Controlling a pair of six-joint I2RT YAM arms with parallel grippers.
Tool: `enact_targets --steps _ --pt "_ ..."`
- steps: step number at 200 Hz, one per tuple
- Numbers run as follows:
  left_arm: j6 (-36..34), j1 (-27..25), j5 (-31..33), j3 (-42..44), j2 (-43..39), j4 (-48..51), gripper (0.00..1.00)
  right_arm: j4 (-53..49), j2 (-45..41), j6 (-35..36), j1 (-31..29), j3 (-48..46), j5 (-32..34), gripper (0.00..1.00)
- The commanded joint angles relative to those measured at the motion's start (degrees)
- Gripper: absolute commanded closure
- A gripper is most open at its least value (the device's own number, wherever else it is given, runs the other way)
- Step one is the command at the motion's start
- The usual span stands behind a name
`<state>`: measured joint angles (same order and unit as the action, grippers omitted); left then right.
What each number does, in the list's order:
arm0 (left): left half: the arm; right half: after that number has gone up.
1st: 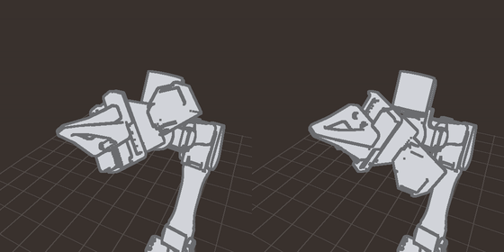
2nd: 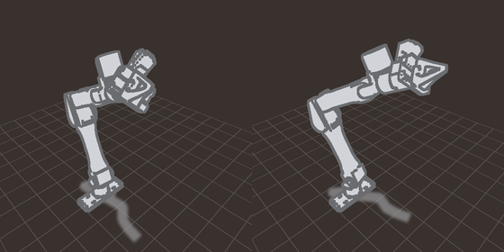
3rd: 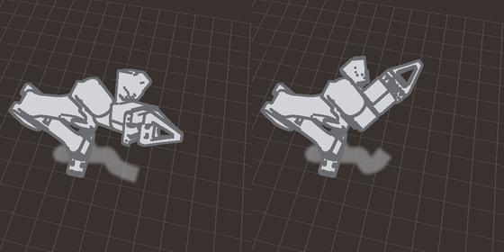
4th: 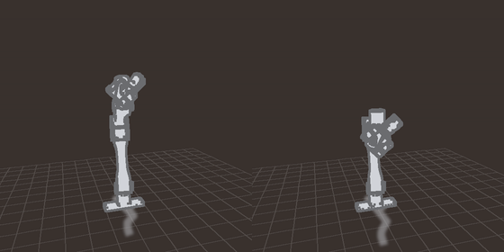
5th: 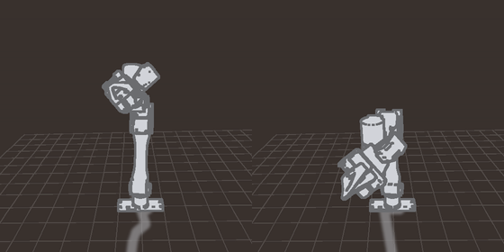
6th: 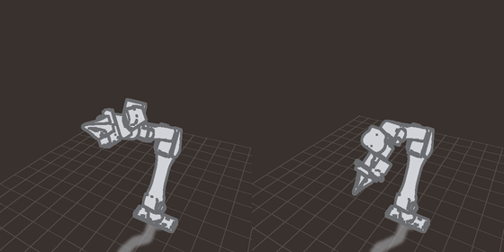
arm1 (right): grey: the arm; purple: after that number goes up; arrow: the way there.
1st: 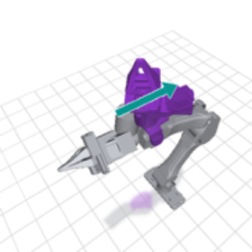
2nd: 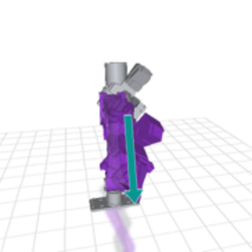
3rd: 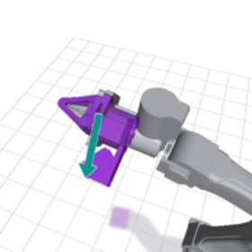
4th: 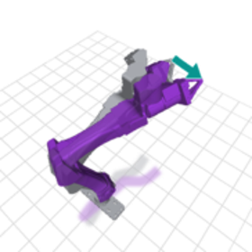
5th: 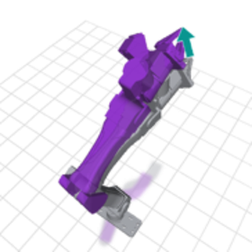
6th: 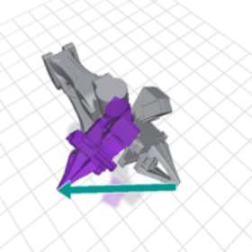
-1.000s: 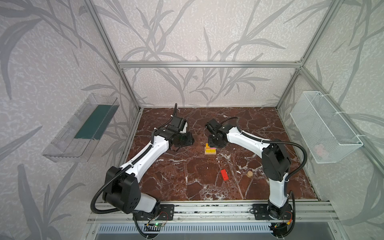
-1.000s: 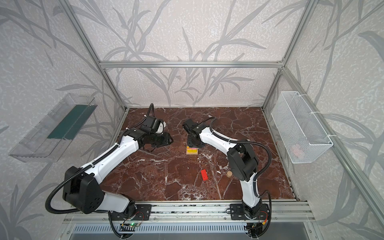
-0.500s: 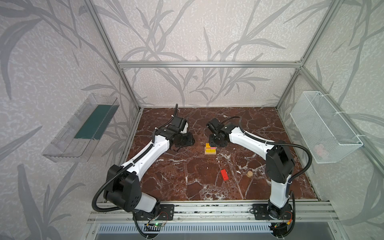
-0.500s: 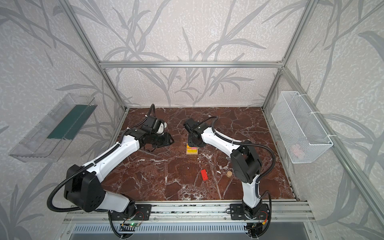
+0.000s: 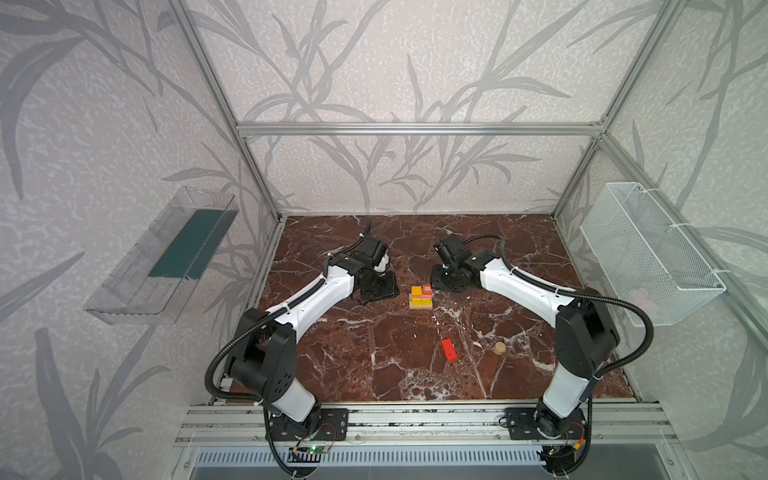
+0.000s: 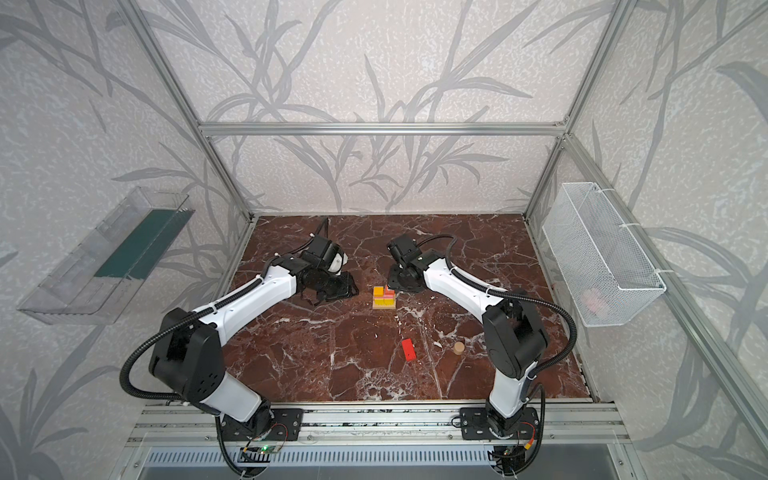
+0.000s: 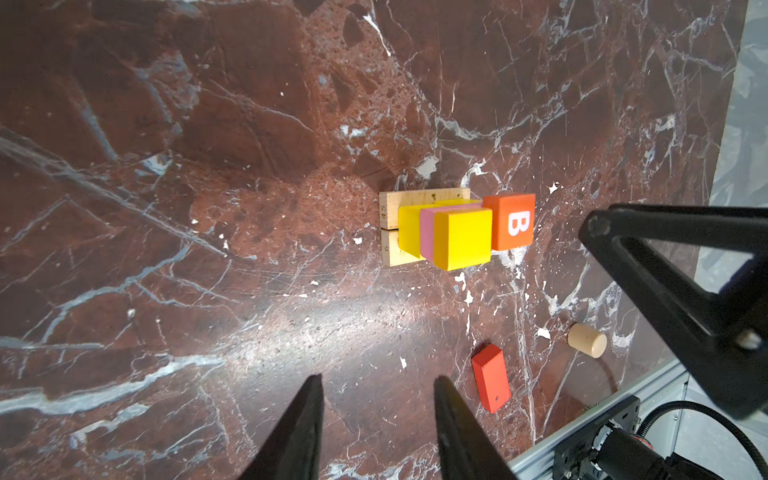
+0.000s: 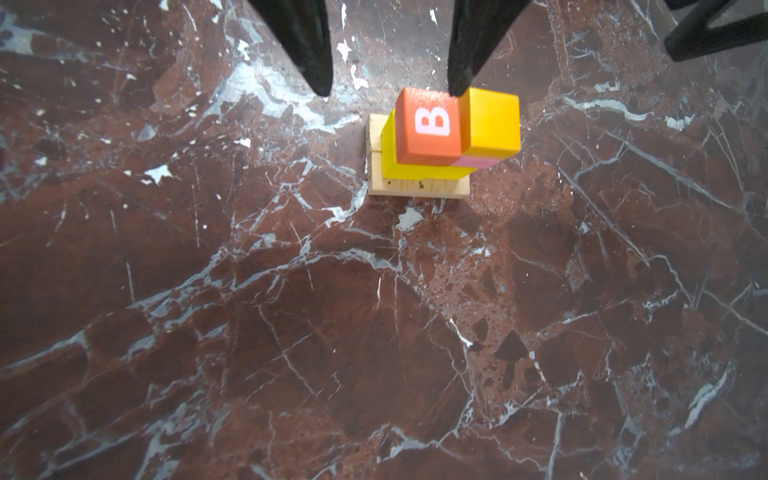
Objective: Build the wood block tower
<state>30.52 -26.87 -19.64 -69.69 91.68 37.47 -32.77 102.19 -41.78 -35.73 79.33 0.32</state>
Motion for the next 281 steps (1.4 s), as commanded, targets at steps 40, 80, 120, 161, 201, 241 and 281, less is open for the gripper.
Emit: enact_targets --steps 40,80,120,161,201,241,281 --pt "0.04 -1.94 -1.01 -4.87 4.91 0.56 0.57 6.62 0.17 1.29 2.73 -1.27 -8.13 0.54" --pt "0.58 -2.99 -1.00 -7.36 8.32 0.83 0.57 7.34 1.99 2.23 4.12 -0.89 -10.88 0.54" --pt "1.08 -3.71 -0.63 -9.21 10.66 0.86 0.57 7.42 3.36 2.67 4.88 -0.91 -12.52 0.55" --pt "1.19 -3.98 -0.47 -10.70 12.66 1.14 0.59 7.93 4.65 2.71 4.97 -0.93 -13.94 0.59" --pt "1.24 -4.33 -0.59 -11.68 13.90 1.20 0.61 8.14 5.14 2.54 5.01 -1.28 -14.56 0.61" --pt "1.24 -4.52 -0.76 -12.19 14.73 1.31 0.63 8.51 4.93 2.23 5.04 -1.80 -14.93 0.63" --pt "1.25 -4.52 -0.77 -12.55 14.98 1.36 0.63 9.10 4.68 1.79 4.98 -2.49 -15.34 0.65"
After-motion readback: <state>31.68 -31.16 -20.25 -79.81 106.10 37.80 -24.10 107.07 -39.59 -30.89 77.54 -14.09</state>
